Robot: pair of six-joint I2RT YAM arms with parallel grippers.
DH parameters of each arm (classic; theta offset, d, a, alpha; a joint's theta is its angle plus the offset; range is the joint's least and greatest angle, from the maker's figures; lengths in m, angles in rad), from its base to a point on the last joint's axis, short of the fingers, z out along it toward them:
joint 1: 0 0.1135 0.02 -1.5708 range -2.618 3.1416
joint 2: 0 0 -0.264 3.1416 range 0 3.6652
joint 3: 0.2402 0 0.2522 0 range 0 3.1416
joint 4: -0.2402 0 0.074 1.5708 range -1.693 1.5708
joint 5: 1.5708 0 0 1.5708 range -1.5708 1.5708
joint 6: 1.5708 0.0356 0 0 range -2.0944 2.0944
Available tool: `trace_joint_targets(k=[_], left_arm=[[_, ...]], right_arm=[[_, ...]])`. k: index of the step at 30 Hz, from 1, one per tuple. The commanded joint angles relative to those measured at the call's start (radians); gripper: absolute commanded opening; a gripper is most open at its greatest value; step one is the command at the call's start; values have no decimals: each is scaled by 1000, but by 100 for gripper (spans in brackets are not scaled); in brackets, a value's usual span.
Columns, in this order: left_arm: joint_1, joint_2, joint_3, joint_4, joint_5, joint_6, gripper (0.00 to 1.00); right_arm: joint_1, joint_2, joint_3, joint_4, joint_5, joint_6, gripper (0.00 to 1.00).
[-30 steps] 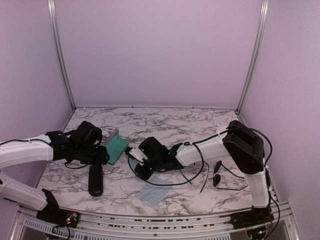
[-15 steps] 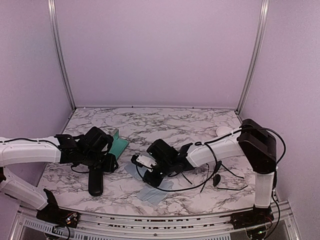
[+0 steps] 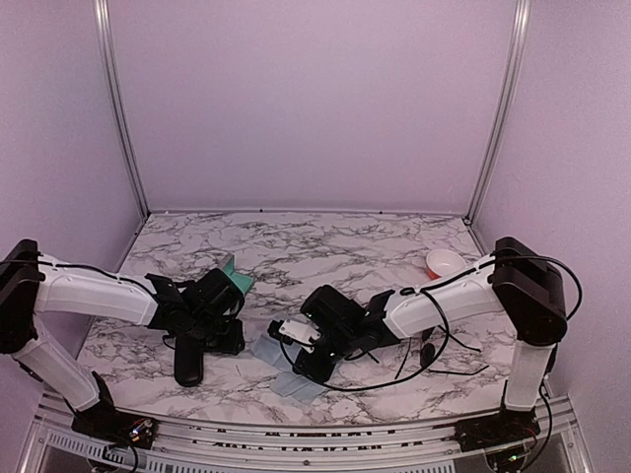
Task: Organize the sunglasses
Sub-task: Pick up the glasses cleaning cloth from the center of the board.
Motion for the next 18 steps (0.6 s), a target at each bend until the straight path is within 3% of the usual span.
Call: trace_joint_targets(k=[1, 18], left_arm=[[-19, 75, 28, 39, 21, -25, 33], [-61, 165, 79, 45, 28, -46, 27]], right_arm=[[10, -37, -7, 7, 11, -5, 0], [11, -41, -15, 18, 30, -3, 0]])
